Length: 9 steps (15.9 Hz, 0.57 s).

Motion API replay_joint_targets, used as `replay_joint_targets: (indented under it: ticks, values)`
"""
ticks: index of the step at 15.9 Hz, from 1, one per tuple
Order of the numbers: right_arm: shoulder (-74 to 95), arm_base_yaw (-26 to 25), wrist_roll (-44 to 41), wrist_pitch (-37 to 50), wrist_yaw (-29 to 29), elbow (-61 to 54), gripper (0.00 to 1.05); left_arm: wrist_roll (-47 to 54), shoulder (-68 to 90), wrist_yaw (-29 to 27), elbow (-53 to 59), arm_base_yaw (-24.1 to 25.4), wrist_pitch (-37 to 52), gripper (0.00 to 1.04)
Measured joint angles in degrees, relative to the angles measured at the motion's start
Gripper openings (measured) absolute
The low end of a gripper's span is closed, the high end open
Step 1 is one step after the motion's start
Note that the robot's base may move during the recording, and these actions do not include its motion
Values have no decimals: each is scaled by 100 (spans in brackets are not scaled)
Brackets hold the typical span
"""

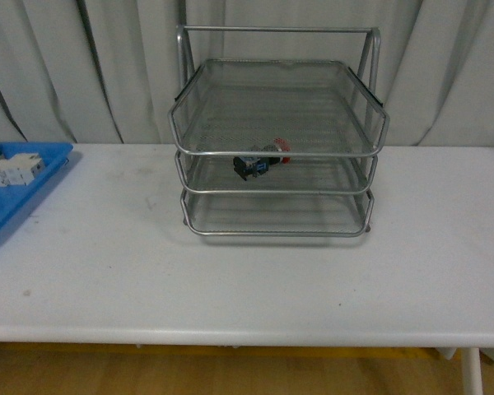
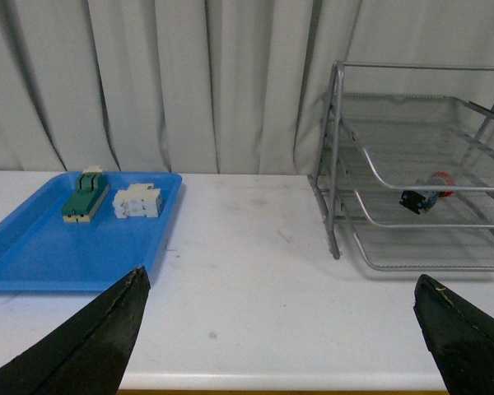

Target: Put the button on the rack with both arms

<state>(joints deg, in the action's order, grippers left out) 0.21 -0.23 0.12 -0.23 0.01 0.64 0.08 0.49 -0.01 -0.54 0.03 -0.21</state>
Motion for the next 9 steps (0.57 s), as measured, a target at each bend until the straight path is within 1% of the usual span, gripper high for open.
replay_joint_targets:
  ticks: [1, 2, 4, 6, 7, 8, 9]
  values:
    - [0, 0, 0, 0, 0, 0, 61, 0, 0, 0, 0, 0, 0, 98]
    - [0, 0, 0, 0, 0, 0, 67, 0, 0, 0, 0, 0, 0, 98]
    - [0, 0, 0, 0, 0, 0, 83, 0, 0, 0, 0, 0, 0, 98]
    - [0, 0, 0, 0, 0, 0, 96, 0, 0, 0, 0, 0, 0, 98]
    - [0, 0, 2, 0, 0, 0, 100, 0, 0, 0, 0, 0, 0, 98]
    - [0, 0, 2, 0, 0, 0, 98, 0, 0, 0, 0, 0, 0, 98]
    - [0, 0, 0, 0, 0, 0, 98, 0, 0, 0, 0, 0, 0, 98]
